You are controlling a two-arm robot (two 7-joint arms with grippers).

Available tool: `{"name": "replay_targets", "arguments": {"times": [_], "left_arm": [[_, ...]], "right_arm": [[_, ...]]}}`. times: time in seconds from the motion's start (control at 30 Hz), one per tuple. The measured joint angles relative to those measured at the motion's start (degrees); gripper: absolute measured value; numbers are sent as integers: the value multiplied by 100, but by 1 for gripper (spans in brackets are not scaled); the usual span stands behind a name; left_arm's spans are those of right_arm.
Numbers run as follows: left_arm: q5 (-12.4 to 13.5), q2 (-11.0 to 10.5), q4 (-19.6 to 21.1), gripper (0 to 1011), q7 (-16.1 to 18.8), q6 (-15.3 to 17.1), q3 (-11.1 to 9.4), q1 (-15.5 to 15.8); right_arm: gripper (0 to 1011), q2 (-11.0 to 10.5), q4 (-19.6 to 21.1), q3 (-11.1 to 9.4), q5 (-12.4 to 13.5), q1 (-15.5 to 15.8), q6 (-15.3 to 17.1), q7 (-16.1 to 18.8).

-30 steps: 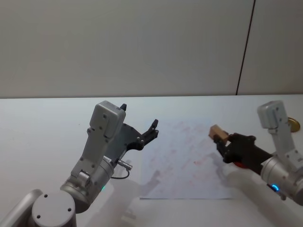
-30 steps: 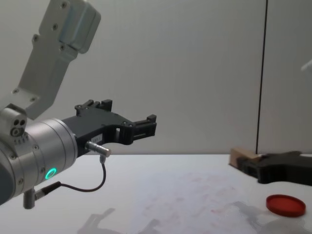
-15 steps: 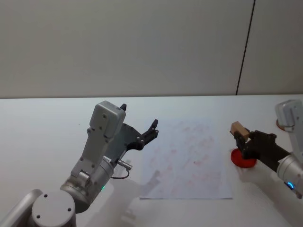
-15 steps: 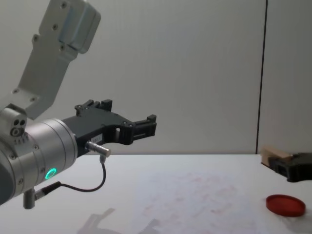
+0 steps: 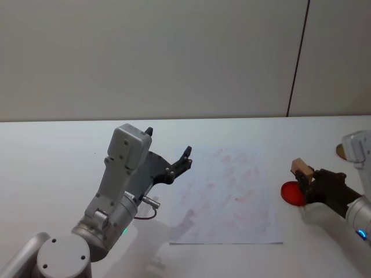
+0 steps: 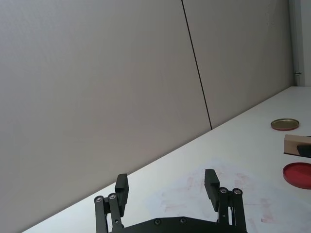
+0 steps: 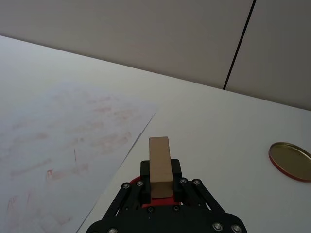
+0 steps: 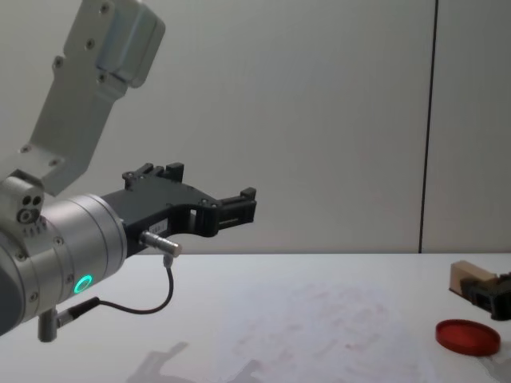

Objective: Use the one hand to pick up the stamp and affix it onto the A4 paper.

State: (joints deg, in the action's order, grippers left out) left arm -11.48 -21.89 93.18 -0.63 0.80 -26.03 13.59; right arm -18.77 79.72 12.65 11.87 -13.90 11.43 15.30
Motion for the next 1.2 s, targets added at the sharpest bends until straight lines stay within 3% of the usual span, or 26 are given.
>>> {"name": "replay_targets", "arguments": {"times": [1.07,1.2], "left_arm": [[0,0,0,993,0,0,0,0],[0,0,0,993,0,0,0,0]], "right_arm": [[220,24,-213,32,72,57,194,23],[304,37,-246,37,80,42,217,23]]}}
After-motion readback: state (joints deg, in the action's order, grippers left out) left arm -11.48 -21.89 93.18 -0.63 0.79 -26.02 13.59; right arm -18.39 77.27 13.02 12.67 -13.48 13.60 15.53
